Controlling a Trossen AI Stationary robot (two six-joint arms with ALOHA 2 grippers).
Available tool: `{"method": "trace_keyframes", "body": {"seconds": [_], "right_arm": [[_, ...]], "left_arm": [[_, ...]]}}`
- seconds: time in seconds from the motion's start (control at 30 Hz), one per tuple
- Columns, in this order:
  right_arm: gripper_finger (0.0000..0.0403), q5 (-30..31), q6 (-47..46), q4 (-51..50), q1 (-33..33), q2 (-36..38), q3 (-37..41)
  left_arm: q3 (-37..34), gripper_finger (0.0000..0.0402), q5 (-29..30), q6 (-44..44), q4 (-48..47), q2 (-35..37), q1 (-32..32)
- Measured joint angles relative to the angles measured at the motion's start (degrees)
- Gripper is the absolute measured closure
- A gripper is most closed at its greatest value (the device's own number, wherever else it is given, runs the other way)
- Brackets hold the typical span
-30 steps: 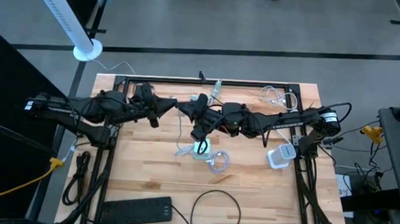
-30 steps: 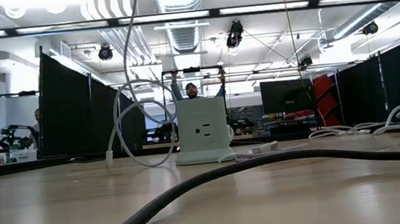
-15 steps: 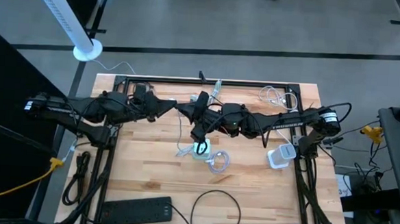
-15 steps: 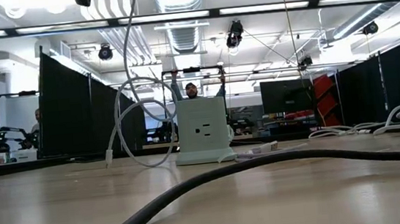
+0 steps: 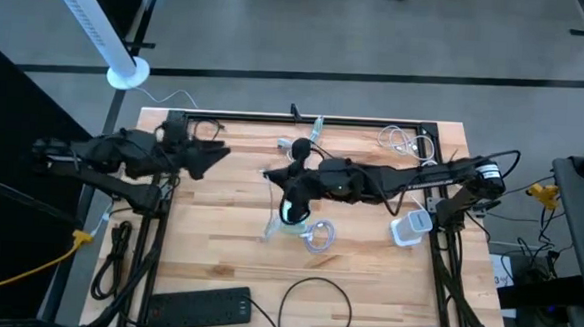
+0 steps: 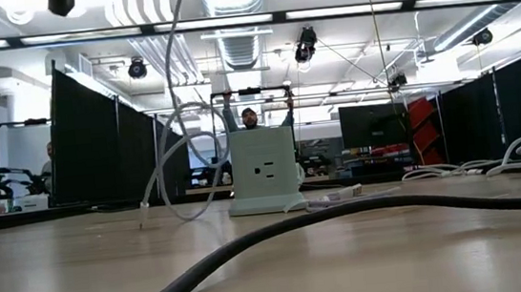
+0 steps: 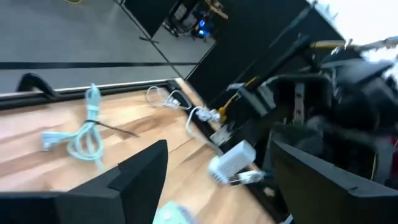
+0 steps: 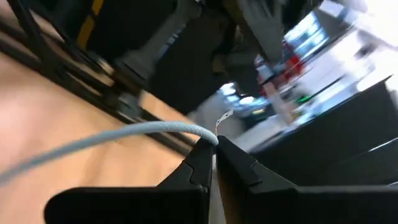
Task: Insert USB
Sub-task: Insert the light blue charger cable into the black outlet extension
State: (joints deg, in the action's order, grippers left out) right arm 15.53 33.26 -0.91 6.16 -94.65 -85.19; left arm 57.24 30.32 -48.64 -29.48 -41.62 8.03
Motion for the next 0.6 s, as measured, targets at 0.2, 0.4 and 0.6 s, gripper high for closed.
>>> {"method": "trace_keyframes", "body": {"seconds": [0.2, 0.4, 0.6], "right_arm": [[0.0403, -2.3, -20.0, -14.7, 3.2, -1.7, -9.9], [0.0403, -2.3, -33.3, -21.5, 7.2, -7.8, -20.9], [0.0403, -2.1, -40.2, -23.0, 12.3, -17.5, -33.0]], "left_arm": [[0.0, 0.0142, -0.1, 4.0, -1.8, 2.2, 6.8], [0.0, 0.0143, -1.0, 7.6, 0.2, 1.1, 16.0], [0.0, 0.0143, -0.4, 6.8, 1.1, -1.0, 30.2]]}}
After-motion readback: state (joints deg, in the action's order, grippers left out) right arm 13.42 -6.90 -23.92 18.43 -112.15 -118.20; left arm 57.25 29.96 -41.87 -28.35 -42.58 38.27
